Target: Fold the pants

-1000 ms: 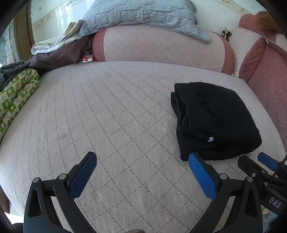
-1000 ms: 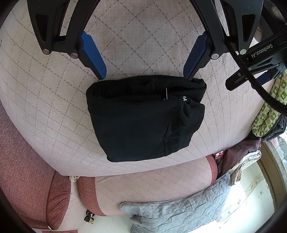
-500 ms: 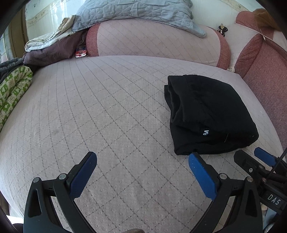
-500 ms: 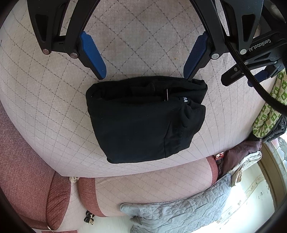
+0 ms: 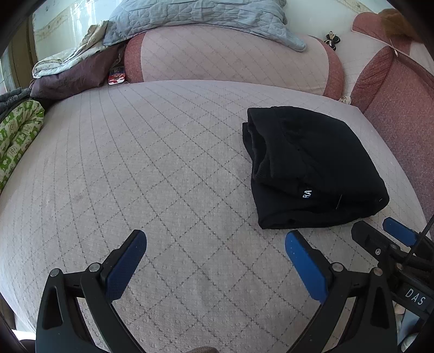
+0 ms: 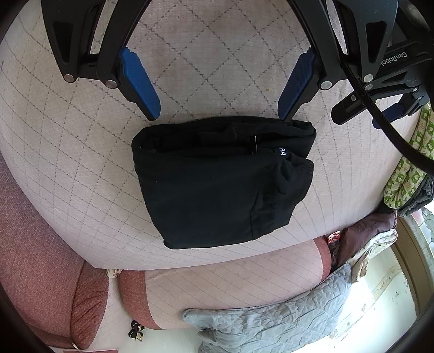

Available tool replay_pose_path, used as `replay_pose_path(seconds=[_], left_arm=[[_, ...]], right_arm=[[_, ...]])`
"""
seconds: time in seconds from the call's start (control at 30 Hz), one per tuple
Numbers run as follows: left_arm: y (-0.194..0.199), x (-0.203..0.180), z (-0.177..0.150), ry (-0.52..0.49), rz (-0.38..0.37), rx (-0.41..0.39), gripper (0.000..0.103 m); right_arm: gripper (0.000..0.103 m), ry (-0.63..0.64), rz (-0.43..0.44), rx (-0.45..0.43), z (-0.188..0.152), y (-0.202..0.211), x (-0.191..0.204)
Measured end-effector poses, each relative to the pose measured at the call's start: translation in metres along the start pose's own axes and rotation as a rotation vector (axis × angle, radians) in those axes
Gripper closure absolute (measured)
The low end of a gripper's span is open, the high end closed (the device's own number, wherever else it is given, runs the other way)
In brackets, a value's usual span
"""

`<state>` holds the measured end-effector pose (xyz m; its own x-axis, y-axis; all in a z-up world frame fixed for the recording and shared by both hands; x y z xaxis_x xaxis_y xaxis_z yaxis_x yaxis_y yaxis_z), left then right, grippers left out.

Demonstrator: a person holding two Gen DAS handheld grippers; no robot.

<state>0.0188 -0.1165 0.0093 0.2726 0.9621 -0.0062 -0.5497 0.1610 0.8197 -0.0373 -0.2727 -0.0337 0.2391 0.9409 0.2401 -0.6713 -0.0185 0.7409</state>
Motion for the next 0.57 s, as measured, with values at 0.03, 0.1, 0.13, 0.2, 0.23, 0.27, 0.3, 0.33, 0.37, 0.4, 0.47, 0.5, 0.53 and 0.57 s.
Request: replay_pose_path(seconds=[0.03,0.1,0.13,0.2,0.23,0.27,0.3,0.33,0.37,0.4,0.47,0.5,0.53,0.57], left_arm=[[-0.0001,0.0,-0.0001,0.001,-0.002,0.002,0.001],[-0.0012,0.0002,-0.0006,0.004,-0.008,0.007,0.001],[-0.002,0.0008,-0.0008,0.004,-0.01,0.009,0.001],[-0.0031,0.0014,-0.0013,0.007,-0.015,0.015,0.001],[-0.0035,0.0016,-0.0016,0.009,-0.018,0.018,0.001],[-0.0041,0.002,-0.0018,0.012,-0.023,0.021,0.001],[-0.0046,0.0024,-0.0021,0.012,-0.027,0.024,0.001],[-0.0053,0.0031,-0.0024,0.013,-0.031,0.027,0.001],[-0.0058,0.0035,-0.0029,0.013,-0.032,0.029,0.001],[-0.0058,0.0039,-0.0032,0.014,-0.033,0.03,0.001],[-0.0051,0.004,-0.0036,0.019,-0.038,0.031,0.001],[-0.0044,0.0039,-0.004,0.022,-0.042,0.031,0.001],[-0.0033,0.0037,-0.0046,0.022,-0.042,0.03,0.001],[-0.0023,0.0035,-0.0051,0.021,-0.038,0.028,0.001]], right_arm=[[0.011,-0.001,0.0,0.0,-0.0003,0.0,-0.0002],[0.011,0.0,-0.001,0.001,-0.0005,-0.0003,-0.0006],[0.011,0.001,-0.001,0.001,-0.0005,-0.0003,-0.0005],[0.011,0.001,-0.003,0.001,-0.0009,-0.0005,-0.0015],[0.011,0.001,-0.002,0.002,-0.001,-0.0008,-0.0018],[0.01,0.0,-0.002,0.003,-0.0014,-0.0009,-0.0012],[0.01,0.001,-0.002,0.005,-0.0018,-0.0013,-0.0017],[0.01,0.002,0.0,0.006,-0.0021,-0.0017,-0.0018],[0.01,0.003,0.001,0.008,-0.0027,-0.0018,-0.001],[0.01,0.007,0.001,0.01,-0.0037,-0.0022,-0.0004],[0.01,0.016,-0.002,0.013,-0.006,-0.003,0.0018],[0.01,0.02,-0.003,0.013,-0.0072,-0.0027,0.0031],[0.01,0.026,-0.006,0.01,-0.008,-0.0023,0.0037],[0.01,0.03,-0.011,0.007,-0.0085,-0.002,0.0043]])
Point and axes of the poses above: each gripper's, at about its wrist camera, not at the fingertips, and y roughly against the way its jaws point, x to its left, z to its top, the point moved 7 cm from there along -y, roughly the way its jaws point, and after that the axes turned 3 degrees about -y, right-handed, at the moved point
